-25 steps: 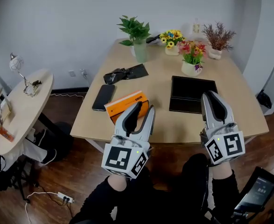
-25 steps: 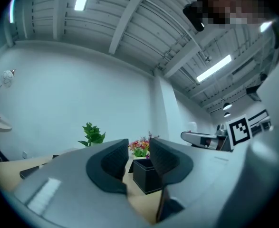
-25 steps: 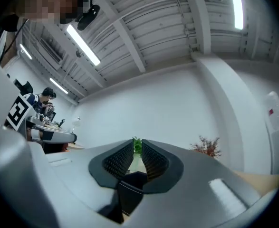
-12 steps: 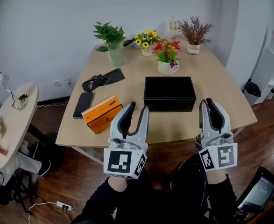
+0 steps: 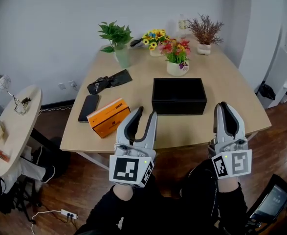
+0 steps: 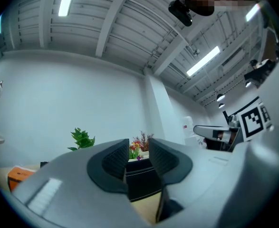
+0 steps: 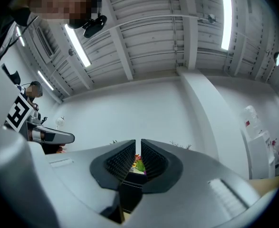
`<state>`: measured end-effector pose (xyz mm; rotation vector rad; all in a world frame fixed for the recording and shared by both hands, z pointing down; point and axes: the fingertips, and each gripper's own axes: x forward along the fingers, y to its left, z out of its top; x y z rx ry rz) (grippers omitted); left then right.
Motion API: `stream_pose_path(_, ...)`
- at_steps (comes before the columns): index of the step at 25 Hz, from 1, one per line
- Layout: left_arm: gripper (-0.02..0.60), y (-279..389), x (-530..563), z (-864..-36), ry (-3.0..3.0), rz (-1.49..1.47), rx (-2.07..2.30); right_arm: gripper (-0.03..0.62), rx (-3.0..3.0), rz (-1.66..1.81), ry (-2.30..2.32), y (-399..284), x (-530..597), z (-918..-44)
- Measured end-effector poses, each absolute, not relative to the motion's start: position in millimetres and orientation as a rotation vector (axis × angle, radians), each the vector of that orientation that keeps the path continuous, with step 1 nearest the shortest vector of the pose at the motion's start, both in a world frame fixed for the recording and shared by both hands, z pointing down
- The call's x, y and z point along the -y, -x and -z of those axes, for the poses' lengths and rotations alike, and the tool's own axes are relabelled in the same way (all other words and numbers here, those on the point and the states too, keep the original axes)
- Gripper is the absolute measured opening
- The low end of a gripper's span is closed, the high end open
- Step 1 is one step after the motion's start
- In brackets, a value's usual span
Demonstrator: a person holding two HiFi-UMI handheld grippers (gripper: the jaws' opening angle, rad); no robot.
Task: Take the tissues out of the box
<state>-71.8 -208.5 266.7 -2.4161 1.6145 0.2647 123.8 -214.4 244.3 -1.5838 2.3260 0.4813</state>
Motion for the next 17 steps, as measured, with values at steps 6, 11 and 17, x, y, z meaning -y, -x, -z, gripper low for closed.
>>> stream_pose_path(6,0.11,77.0,209.7,-268.4,2.415,-0.261,-1.619,0.031,-2.339,-0.49,1.581,-117.8,216.1,-245.4)
stream_pose_path(11,0.11,76.4,208.6,-270.0,2.413,-0.251,-1.613,0.031,-2.346,-0.492,1.587,-116.7,216.2,-246.5)
stream_pose_path(17,0.11,73.5,208.9,-272.7,2.414,-0.23,-1.608,0.028,-2.36,-0.494,1.582,-114.7,216.6,-249.0)
